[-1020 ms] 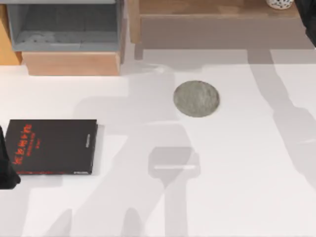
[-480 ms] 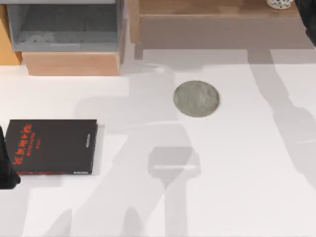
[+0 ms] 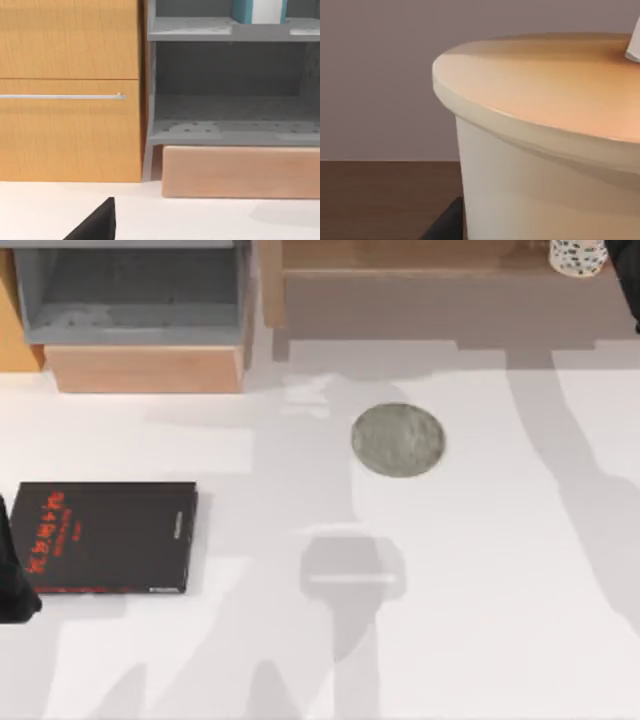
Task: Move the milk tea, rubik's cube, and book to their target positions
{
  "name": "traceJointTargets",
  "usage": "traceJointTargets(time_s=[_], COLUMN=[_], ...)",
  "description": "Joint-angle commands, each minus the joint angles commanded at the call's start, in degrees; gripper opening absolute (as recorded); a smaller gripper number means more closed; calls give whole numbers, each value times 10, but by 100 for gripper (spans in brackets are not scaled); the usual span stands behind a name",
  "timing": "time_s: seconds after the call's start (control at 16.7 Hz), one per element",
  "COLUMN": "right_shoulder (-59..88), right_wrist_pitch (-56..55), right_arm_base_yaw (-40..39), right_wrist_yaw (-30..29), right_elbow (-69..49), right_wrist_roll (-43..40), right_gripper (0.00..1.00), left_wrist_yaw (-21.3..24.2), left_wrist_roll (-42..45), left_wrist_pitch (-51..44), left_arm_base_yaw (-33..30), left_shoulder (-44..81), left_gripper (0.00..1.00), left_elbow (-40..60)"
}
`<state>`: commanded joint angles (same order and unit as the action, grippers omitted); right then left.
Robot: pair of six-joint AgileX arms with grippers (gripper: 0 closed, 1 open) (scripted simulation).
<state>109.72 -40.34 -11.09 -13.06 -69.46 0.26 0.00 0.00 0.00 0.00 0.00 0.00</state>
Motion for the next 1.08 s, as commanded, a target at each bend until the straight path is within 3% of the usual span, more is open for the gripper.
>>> traceJointTargets(time_s=[0.24, 0.66, 1.08], right_shoulder=[-73, -82, -25], right_wrist_pitch=[-17, -27, -135], right_arm_base_yaw=[-12, -17, -146], right_wrist_yaw=[-11, -15, -108], right_elbow=[93, 101, 108], right_wrist_roll=[0, 2, 5], right_gripper=[0, 0, 0], left_wrist_yaw=[0, 0, 0], left_wrist_roll=[0, 0, 0], left_wrist_pitch=[0, 0, 0], left_arm_base_yaw=[0, 0, 0], left_shoulder=[0, 0, 0], left_gripper=[100, 100, 100], left_elbow=[0, 0, 0])
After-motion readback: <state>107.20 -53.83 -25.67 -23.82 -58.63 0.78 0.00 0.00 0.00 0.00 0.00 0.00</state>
